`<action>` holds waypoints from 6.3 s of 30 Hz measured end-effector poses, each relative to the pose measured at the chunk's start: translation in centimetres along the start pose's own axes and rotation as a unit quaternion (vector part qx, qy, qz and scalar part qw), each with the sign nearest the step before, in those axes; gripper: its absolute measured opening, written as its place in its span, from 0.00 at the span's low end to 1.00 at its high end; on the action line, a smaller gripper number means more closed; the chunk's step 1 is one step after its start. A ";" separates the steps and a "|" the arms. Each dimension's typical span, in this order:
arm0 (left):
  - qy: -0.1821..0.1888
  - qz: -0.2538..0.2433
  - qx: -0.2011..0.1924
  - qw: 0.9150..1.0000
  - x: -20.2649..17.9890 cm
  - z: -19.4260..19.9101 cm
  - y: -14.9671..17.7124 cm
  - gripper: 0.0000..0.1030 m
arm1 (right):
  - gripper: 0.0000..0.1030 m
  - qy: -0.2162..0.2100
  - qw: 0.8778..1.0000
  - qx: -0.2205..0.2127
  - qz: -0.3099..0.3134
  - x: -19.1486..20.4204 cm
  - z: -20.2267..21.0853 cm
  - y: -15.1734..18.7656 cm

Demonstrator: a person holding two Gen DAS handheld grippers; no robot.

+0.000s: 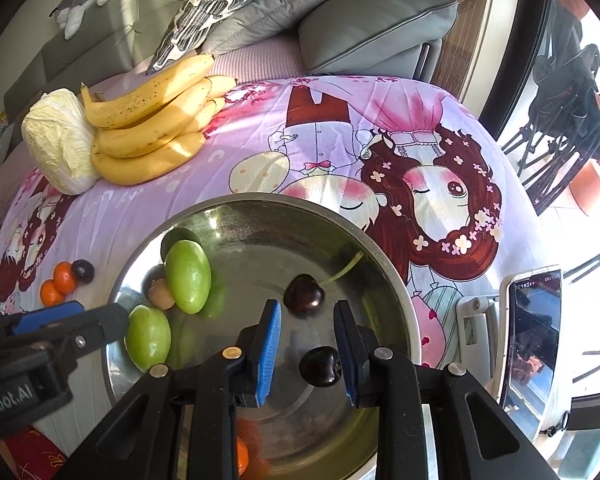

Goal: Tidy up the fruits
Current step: 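Open both tools to drop the cherry and orange into the basin, then move both tools back toward the remaining oranges, kiwi and cherry, then close the right tool on the brown kiwi, then grasp an orange with the left tool while the right tool holds the kiwi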

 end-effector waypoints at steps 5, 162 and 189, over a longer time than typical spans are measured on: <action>-0.033 0.017 -0.015 0.999 2.4 0.2 -0.4 0.51 | 0.30 -0.003 1.000 0.001 0.014 0.7 0.2 0.1; -0.012 0.243 -0.050 0.969 23.8 -2.5 0.7 0.85 | 0.28 -0.209 0.951 0.035 0.224 26.2 -4.8 3.0; 0.028 0.201 -0.045 0.978 21.3 -3.7 -0.3 0.64 | 0.28 -0.174 0.971 0.041 0.158 21.1 -4.3 1.7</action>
Point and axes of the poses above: each gripper's, at about its wrist camera, not at the fingertips, and z roughly against the way its jaws point, x to its left, y to its underside, the point moved 4 cm from there along -z, roughly the way its jaws point
